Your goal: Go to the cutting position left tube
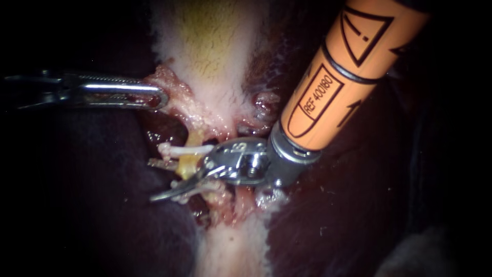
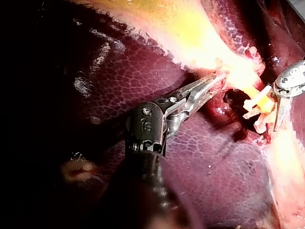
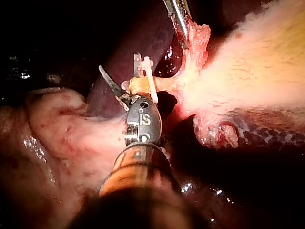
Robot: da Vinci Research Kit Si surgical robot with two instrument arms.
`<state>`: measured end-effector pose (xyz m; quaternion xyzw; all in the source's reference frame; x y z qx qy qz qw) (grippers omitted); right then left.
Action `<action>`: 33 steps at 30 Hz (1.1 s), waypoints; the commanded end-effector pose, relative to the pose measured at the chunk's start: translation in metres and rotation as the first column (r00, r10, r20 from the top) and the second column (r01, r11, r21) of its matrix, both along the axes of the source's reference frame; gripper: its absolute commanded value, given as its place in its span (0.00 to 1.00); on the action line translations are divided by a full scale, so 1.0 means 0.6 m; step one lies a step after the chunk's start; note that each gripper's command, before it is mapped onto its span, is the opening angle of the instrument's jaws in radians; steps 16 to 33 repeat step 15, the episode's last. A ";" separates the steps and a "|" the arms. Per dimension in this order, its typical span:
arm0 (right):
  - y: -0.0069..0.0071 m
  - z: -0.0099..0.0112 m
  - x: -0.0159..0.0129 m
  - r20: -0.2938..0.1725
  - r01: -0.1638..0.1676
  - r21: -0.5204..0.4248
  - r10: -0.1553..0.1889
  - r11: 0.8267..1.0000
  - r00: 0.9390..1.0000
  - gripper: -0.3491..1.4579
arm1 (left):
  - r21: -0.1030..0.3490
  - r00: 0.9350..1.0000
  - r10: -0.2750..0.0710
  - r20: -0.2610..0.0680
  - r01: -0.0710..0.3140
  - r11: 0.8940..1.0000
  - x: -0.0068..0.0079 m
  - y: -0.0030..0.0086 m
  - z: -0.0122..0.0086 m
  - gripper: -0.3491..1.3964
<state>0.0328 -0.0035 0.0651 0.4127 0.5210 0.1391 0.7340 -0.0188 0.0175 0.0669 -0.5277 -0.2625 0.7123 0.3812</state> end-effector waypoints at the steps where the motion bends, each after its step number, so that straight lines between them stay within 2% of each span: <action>1: 0.0000 0.0000 0.0000 0.001 0.001 0.001 -0.001 1.000 1.000 0.91 | 0.000 1.000 0.000 0.000 0.000 1.000 0.0000 0.0000 0.0000 0.00; 33: 0.0001 0.0000 0.0000 0.006 -0.001 0.011 0.001 1.000 1.000 0.91 | 0.000 1.000 0.000 0.000 0.000 1.000 0.0000 0.0000 0.0000 0.00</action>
